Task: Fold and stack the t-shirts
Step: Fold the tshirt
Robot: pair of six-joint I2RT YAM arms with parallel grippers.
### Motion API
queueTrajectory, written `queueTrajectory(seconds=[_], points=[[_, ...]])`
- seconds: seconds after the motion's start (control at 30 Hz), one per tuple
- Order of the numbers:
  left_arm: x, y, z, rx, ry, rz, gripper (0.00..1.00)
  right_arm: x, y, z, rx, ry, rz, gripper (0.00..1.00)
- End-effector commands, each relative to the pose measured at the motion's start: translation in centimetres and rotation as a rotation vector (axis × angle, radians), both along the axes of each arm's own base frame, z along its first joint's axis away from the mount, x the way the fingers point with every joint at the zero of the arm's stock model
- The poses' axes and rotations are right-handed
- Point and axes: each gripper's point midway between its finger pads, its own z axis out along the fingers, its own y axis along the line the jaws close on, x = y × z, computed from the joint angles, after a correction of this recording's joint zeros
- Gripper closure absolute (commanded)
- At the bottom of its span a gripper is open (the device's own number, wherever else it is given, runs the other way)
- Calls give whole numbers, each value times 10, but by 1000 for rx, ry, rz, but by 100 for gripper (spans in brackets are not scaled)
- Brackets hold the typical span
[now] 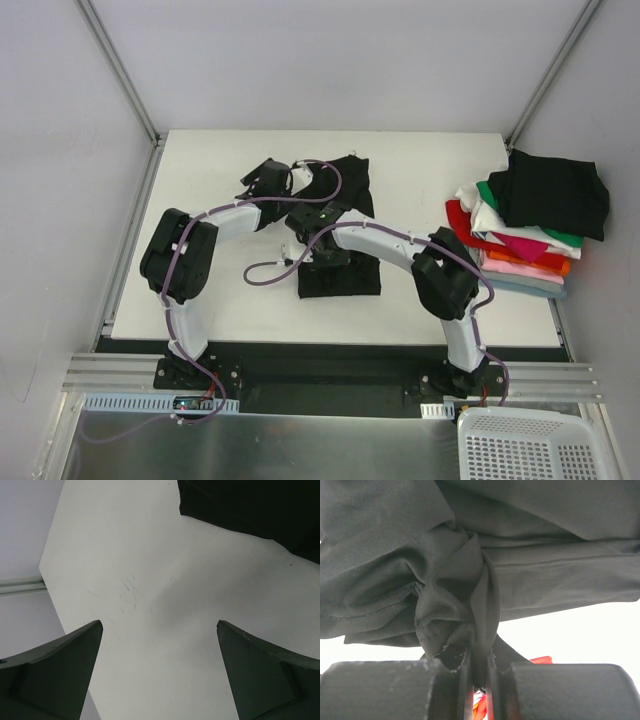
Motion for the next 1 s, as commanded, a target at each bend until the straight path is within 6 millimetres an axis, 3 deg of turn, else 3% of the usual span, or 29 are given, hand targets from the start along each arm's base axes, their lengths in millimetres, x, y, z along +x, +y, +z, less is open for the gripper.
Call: queueTrajectory(seconds=[0.0, 0.47, 0.63, 0.67, 0.77, 0.97], points=[[9, -13, 15, -35, -46, -14, 1, 24, -2, 10, 12, -42, -13, 99], [6, -12, 10, -39, -36, -13, 1, 52, 1, -5, 14, -74, -21, 96], [5, -13, 9, -42, -34, -15, 1, 63, 3, -5, 24, -112, -31, 75], [5, -13, 8, -43, -32, -14, 1, 66, 3, -3, 31, -121, -36, 67], [5, -13, 8, -45, -32, -15, 1, 69, 5, 1, 39, -137, -43, 60], [5, -12, 7, -45, -31, -12, 1, 84, 3, 6, 31, -188, -55, 56]])
